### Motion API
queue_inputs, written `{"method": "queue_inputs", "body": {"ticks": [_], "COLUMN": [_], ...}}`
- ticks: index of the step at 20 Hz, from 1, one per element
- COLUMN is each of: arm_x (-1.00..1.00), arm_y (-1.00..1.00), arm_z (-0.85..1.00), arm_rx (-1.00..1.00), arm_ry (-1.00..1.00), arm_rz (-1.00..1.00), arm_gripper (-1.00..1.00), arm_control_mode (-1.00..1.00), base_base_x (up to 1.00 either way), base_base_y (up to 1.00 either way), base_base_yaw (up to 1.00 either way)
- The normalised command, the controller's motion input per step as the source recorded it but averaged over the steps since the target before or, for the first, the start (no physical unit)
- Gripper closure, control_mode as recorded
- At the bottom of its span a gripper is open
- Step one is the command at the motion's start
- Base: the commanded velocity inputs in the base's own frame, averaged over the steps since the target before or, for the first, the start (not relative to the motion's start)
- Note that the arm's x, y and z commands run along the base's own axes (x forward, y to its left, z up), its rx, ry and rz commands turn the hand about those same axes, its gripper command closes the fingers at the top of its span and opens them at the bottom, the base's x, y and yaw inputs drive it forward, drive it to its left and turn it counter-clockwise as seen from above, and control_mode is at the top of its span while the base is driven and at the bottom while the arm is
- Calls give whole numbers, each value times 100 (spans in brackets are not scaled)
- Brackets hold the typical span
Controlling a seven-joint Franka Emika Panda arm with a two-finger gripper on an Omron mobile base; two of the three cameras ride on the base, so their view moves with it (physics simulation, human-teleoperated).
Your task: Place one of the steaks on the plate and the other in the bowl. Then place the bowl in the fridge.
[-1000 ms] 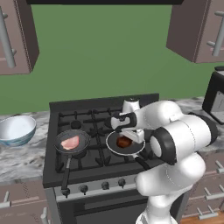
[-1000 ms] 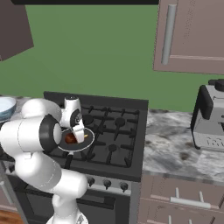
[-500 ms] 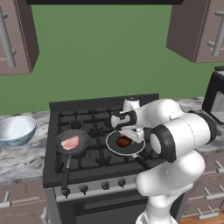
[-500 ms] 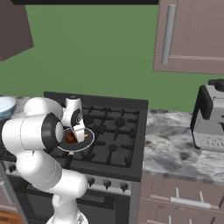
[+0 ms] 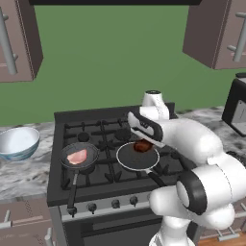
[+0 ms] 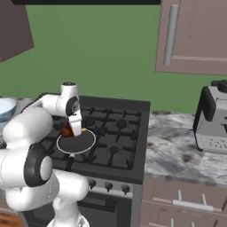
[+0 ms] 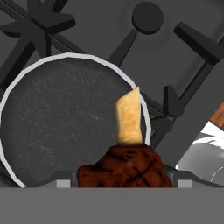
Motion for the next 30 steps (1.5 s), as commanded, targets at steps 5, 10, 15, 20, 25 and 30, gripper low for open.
{"method": "queue_inputs", "body": {"ticks": [5,10,15,20,25,30], "arm_x": [-93,-94,-57,0,-11,0], "arm_y": [-41,-26,-7,0,2,0], "arm_z": [100,67,12,0,0,0], "arm_rx": [0,0,0,0,0,0], "arm_ry": [0,-1,-3,0,0,0], "arm_rz": [-7,-7,-1,0,0,0], "arm_gripper": [100,100,100,100,100,100], "arm_control_mode": [-100,-100,-100,-100,100,100], "base_base_x": [0,0,0,0,-16,-38], "base_base_y": [0,0,0,0,11,71], "base_base_yaw": [0,0,0,0,-1,-7]}}
